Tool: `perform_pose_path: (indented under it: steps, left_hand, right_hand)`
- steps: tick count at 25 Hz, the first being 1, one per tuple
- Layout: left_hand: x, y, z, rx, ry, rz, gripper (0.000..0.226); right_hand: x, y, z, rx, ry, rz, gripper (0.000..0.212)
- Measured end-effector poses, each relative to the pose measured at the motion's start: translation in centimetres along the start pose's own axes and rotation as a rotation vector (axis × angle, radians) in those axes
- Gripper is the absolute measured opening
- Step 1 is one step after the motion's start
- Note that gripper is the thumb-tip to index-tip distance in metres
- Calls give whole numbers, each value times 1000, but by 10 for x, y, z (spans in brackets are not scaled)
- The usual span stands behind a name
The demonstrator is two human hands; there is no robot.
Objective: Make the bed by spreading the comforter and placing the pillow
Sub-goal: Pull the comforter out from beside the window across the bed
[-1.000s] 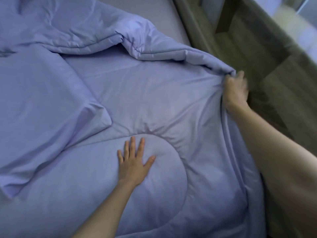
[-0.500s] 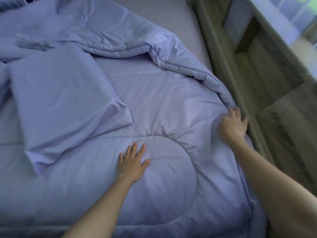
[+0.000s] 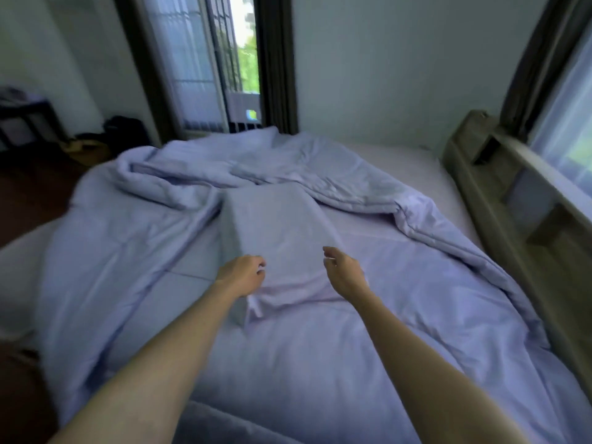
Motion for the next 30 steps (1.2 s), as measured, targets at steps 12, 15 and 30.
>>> perform_pose_path:
  steps: [12,15,30]
  left_hand:
    - [134,-71,-289,183,-260,175,34]
    - [139,-64,-337,254,-311,168,34]
    - [-40,-124,-490,170,-268,12,33]
  right_hand:
    - [-37,208,-269,-429,-320,-137,21]
    - [-57,253,-292,-440,-314,-204,19]
    - [-286,346,-332,-523,-72,-134,21]
Point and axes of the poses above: each hand's wrist, its own x-axis away from the middle knuckle, its own y-axis out of the palm, z = x × y, the point moved 3 cm from there along -x, towards the middle knuckle, and after that the axes turned 14 degrees about -z, right-handed, at the moved point
